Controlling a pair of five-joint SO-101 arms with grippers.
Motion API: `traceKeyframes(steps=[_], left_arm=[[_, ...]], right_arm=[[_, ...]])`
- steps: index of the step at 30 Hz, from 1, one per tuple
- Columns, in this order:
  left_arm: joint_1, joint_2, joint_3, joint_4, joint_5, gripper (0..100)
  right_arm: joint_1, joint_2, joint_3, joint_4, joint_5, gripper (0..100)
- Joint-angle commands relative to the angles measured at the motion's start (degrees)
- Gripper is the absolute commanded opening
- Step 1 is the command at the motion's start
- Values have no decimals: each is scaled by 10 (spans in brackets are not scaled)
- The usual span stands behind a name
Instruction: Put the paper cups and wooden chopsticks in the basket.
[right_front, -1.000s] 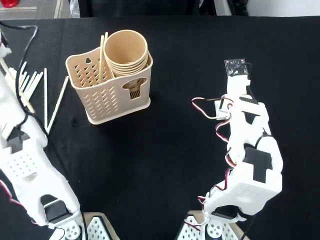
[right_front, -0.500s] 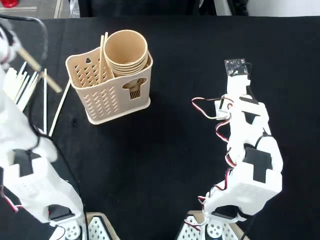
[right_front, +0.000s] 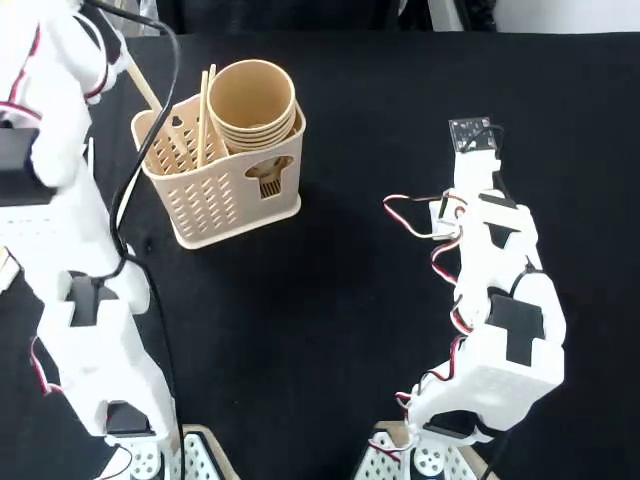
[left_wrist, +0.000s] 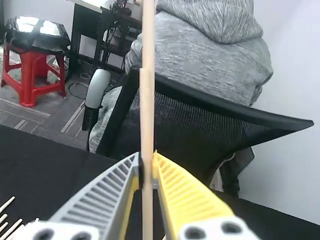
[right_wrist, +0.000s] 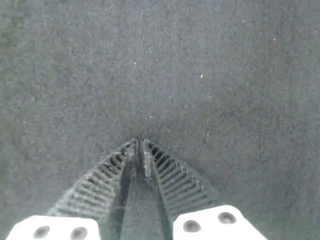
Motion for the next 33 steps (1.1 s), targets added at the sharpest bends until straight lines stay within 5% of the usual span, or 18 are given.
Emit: traceKeyframes(steps=[1, 10, 21, 27, 33], left_arm=[[4, -1, -12, -11, -11, 30], [32, -61, 5, 88, -126, 28], [55, -395, 495, 59, -118, 30], [55, -633, 831, -205, -119, 30], [55, -843, 1273, -731, -141, 29]], right_arm=[[2, -33, 0, -4, 5, 14], [2, -33, -1, -4, 6, 14], [2, -33, -1, -4, 6, 14], [2, -33, 0, -2, 6, 14], [2, -33, 0, -2, 6, 14]])
